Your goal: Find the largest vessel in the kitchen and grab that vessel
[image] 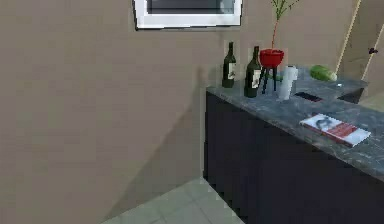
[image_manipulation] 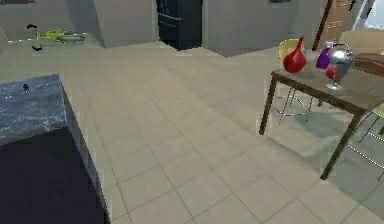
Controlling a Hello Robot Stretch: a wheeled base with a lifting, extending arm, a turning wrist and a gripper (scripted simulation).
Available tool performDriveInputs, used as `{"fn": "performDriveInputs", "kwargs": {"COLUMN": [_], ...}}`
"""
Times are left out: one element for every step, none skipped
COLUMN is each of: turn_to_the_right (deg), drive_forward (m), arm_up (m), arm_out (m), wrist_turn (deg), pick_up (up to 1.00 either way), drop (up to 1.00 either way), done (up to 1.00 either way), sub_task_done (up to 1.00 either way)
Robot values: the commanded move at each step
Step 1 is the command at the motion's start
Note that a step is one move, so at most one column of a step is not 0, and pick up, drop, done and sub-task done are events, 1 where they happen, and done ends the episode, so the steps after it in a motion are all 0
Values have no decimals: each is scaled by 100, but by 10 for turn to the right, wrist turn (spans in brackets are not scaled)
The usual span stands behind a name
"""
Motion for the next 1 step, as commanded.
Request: {"fn": "performDriveInputs", "kwargs": {"turn_to_the_right": [0], "drive_forward": [100], "arm_up": [0], "arm_out": [0], "wrist_turn": [0], "pick_up": [0], "drop": [0], "done": [0], "sub_task_done": [0]}}
